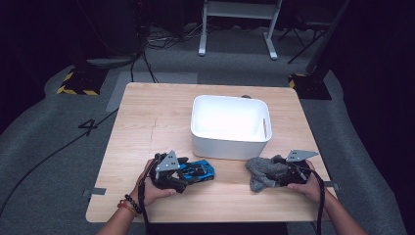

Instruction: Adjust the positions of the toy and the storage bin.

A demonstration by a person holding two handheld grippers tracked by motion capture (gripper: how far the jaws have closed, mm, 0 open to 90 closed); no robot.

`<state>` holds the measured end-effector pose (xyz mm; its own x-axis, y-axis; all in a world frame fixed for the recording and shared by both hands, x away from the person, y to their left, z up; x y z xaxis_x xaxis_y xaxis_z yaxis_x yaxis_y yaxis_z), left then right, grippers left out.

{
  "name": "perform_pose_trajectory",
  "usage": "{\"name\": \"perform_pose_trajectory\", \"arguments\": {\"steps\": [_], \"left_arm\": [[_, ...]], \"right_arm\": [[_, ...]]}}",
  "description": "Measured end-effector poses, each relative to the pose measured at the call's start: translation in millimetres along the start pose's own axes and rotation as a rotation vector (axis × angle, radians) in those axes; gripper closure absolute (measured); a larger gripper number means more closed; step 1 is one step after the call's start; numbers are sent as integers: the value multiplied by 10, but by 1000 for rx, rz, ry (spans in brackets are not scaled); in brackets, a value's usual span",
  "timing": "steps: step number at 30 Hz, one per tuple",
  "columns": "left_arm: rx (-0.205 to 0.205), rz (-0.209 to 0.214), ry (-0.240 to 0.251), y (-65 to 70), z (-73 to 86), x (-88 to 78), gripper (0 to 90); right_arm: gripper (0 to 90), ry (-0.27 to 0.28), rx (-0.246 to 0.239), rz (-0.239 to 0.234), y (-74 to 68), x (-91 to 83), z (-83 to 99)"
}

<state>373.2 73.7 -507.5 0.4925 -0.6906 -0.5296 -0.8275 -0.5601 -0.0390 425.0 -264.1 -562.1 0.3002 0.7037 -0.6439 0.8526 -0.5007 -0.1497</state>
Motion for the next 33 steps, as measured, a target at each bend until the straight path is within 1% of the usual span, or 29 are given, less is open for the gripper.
{"name": "perform_pose_trajectory", "arguments": {"steps": [3,5,10,21,23,27,33], "left_arm": [[-10,0,28,-5,-61,-44,244],[-9,-7,41,-14,-94,-74,244],[-26,-28,68,-59,-138,-151,244],[-22,-58,113,-114,-261,-277,244],[-17,-67,126,-130,-305,-311,244],[-22,-84,158,-171,-402,-399,244],[-26,-113,185,-246,-499,-541,244]], "right_arm": [[210,0,-1,1,1,0,1],[210,0,-1,1,1,0,0],[210,-1,-1,-2,1,-1,0],[210,-3,0,-1,0,0,0],[210,-2,0,-1,0,0,-1],[210,-3,0,-2,1,-1,0],[210,-4,0,-1,1,-2,0]]}}
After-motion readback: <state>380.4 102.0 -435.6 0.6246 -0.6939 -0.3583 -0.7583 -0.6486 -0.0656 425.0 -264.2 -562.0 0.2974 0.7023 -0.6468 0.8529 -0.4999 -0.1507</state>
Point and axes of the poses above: each handheld gripper's, and its own axes: x roughly forward along the jaws, z roughly out of its underside, y roughly to its right, the point moved 9 cm from there along x, roughly forward along the jaws, and after that the axes turned 7 degrees about -z, right-handed, at the moved point
